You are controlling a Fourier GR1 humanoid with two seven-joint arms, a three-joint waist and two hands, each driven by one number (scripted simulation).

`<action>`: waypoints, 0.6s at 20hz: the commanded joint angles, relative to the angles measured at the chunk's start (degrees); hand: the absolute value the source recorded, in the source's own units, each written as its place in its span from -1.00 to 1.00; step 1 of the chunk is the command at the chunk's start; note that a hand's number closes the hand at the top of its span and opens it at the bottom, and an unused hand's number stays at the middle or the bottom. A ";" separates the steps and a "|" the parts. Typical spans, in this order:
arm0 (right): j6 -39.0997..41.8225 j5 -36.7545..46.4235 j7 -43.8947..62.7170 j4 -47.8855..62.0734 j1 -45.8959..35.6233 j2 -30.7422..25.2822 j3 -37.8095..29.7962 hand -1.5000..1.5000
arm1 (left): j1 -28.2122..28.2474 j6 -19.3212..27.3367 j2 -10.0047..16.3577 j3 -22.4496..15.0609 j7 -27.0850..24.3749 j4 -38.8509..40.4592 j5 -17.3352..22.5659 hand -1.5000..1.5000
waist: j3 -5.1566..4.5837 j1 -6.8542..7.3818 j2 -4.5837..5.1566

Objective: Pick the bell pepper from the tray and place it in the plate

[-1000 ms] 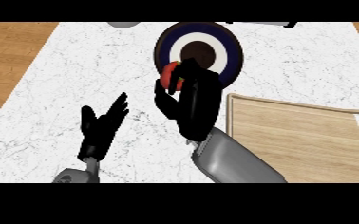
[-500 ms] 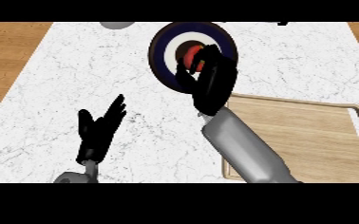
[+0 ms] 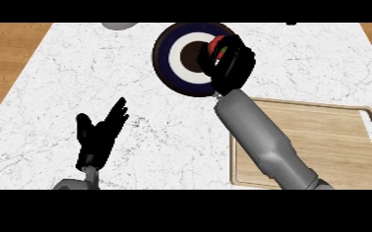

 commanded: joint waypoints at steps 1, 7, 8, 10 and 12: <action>-11.34 -3.84 -0.95 9.25 -3.80 0.21 -3.72 1.00 | 0.10 -0.41 0.51 0.78 -2.31 1.49 -0.43 0.00 | -0.02 -0.52 0.32; 3.67 -17.98 -1.59 15.44 -6.45 -0.15 -2.98 -1.00 | -3.00 -0.39 -0.39 -0.69 2.01 -0.28 -0.39 0.00 | 0.10 1.29 1.26; 3.29 -19.99 -3.18 15.36 -6.22 0.21 -1.85 -1.00 | -0.74 -0.62 -0.94 -0.70 -0.88 1.55 -0.44 0.00 | 0.07 2.02 1.52; 3.26 -24.41 -6.00 14.42 -5.59 0.22 -0.52 -1.00 | -3.41 -0.89 -0.59 -0.23 -0.36 0.41 -0.22 0.00 | 0.17 2.30 1.70; 2.34 -26.94 -9.65 13.59 -6.09 -0.01 -0.31 -1.00 | -0.74 -1.38 -0.32 -1.68 -0.98 -0.67 -1.06 0.00 | 0.23 2.93 1.71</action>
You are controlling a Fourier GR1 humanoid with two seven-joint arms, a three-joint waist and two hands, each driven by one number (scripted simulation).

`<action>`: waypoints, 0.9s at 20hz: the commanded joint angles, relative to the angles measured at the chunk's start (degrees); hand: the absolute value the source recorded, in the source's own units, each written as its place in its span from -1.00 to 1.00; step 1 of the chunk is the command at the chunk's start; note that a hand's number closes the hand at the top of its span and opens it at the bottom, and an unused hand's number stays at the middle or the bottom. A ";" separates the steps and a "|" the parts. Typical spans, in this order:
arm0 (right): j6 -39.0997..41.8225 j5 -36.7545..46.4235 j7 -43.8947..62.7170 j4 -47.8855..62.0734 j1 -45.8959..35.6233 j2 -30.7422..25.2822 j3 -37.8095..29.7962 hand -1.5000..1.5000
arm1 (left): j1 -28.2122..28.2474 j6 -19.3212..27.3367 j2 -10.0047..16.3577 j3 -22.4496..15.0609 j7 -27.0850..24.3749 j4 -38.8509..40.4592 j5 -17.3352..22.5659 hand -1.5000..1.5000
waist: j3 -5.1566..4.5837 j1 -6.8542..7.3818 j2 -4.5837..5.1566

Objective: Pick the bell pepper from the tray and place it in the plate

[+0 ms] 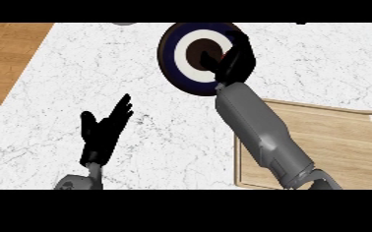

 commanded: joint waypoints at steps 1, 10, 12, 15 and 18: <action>0.57 -7.55 -7.58 -1.43 0.74 -0.03 1.57 -1.00 | 0.00 -1.32 1.26 0.31 0.75 -0.14 0.39 0.00 | 0.11 0.37 0.34; -10.82 -18.65 -20.14 -14.31 5.61 -2.26 2.79 -1.00 | -0.75 -1.40 1.93 2.51 1.13 -0.44 1.85 0.00 | 0.27 -1.10 0.08; -10.03 -22.37 -21.67 -17.07 6.18 -4.09 2.54 -1.00 | 1.46 -0.33 1.47 2.09 1.44 -1.34 1.41 0.00 | 0.27 -0.93 -0.23; -10.84 -26.99 -23.85 -20.54 7.81 -5.43 2.43 -1.00 | 2.37 -1.04 1.05 0.97 0.33 -0.94 0.96 0.00 | 0.25 -1.09 -0.19; -8.35 -32.81 -27.03 -29.76 12.61 -6.21 6.62 -1.00 | 0.27 -0.16 0.52 1.94 1.68 0.15 1.34 0.00 | 0.23 -2.88 -0.66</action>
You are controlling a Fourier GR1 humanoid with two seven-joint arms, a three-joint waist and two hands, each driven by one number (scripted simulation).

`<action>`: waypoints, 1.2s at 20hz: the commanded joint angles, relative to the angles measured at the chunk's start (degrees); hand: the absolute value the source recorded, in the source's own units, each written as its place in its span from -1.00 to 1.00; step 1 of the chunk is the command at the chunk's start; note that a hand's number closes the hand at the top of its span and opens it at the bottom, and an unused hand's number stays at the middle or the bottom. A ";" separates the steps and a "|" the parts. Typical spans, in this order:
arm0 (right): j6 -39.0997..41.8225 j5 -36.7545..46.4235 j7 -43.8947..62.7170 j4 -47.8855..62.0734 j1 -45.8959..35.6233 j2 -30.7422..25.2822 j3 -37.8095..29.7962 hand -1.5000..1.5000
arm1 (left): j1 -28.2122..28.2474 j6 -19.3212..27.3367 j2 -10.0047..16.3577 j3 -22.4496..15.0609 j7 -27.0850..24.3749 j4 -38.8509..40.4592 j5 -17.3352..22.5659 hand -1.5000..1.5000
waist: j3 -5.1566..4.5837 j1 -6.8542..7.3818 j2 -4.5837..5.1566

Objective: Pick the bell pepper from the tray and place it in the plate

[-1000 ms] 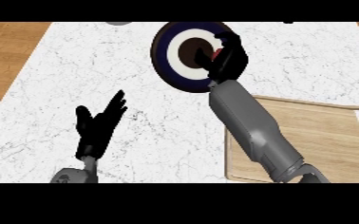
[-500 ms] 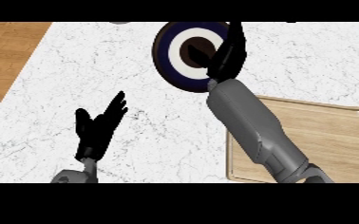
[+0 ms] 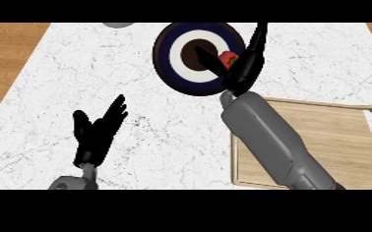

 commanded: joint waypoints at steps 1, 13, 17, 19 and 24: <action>0.00 -7.10 -4.68 -11.93 7.26 -0.79 5.92 -1.00 | 0.07 0.14 0.62 1.90 -0.40 -0.52 1.01 0.00 | -0.02 -1.47 -0.75; 7.36 -23.67 -23.88 -26.27 23.20 -9.89 14.93 -1.00 | 3.68 0.96 -1.20 -0.45 -2.76 0.55 -1.24 0.00 | -0.04 -2.18 -0.94; 12.47 -30.75 -34.72 -26.56 28.90 -9.62 12.97 -1.00 | 2.21 0.09 0.41 2.09 -0.13 0.19 0.76 0.00 | -0.13 -3.01 -1.32; 14.77 -33.44 -42.26 -23.97 31.74 -7.84 11.08 -1.00 | 2.17 1.33 -0.53 1.57 -1.28 0.49 -0.47 0.00 | -0.13 -3.19 -1.38; 26.94 -42.04 -60.81 -16.02 37.29 -2.25 1.80 -1.00 | 3.97 2.01 -1.15 0.74 1.11 -2.36 -1.03 0.00 | -0.32 -3.88 -1.89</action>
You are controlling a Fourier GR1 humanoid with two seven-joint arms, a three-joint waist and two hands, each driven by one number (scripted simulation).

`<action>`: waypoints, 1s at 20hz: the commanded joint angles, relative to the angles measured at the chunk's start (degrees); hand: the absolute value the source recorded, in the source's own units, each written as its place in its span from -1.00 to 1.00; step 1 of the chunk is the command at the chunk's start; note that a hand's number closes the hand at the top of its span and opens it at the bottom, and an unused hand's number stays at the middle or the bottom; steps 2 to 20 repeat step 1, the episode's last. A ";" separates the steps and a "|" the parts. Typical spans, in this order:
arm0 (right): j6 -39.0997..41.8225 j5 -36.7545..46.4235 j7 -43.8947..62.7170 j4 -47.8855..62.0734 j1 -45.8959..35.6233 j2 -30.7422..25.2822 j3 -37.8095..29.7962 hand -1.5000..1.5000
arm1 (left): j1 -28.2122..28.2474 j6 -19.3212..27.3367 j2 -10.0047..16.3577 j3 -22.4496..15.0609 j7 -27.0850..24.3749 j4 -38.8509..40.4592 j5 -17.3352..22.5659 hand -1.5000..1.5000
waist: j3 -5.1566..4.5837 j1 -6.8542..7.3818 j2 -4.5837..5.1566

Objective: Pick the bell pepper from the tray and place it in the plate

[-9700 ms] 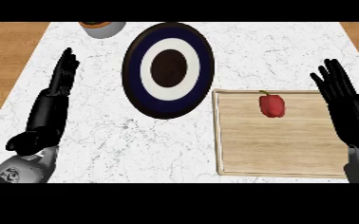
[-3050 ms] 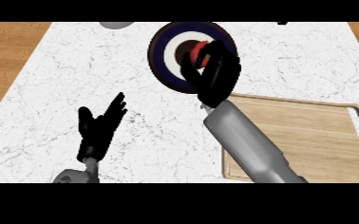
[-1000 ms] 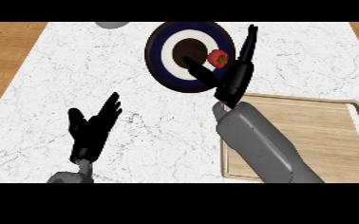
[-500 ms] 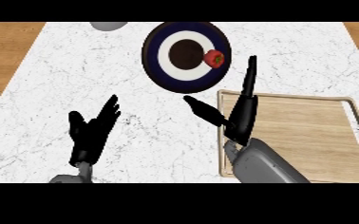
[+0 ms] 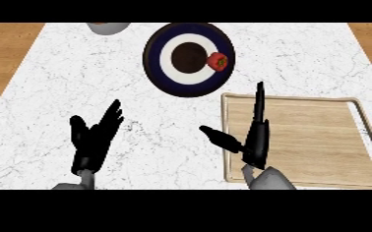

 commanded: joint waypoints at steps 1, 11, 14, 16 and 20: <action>9.29 -5.96 -16.83 10.33 1.75 6.04 -8.09 -1.00 | -0.81 -0.39 0.13 1.18 -0.60 1.90 -0.05 0.00 | -0.14 -0.45 -0.21; 9.29 -5.96 -16.83 10.33 1.75 6.04 -8.09 -1.00 | -0.81 -0.39 0.13 1.18 -0.60 1.90 -0.05 0.00 | -0.14 -0.45 -0.21; 9.29 -5.96 -16.83 10.33 1.75 6.04 -8.09 -1.00 | -0.81 -0.39 0.13 1.18 -0.60 1.90 -0.05 0.00 | -0.14 -0.45 -0.21; 9.29 -5.96 -16.83 10.33 1.75 6.04 -8.09 -1.00 | -0.81 -0.39 0.13 1.18 -0.60 1.90 -0.05 0.00 | -0.14 -0.45 -0.21; 9.29 -5.96 -16.83 10.33 1.75 6.04 -8.09 -1.00 | -0.81 -0.39 0.13 1.18 -0.60 1.90 -0.05 0.00 | -0.14 -0.45 -0.21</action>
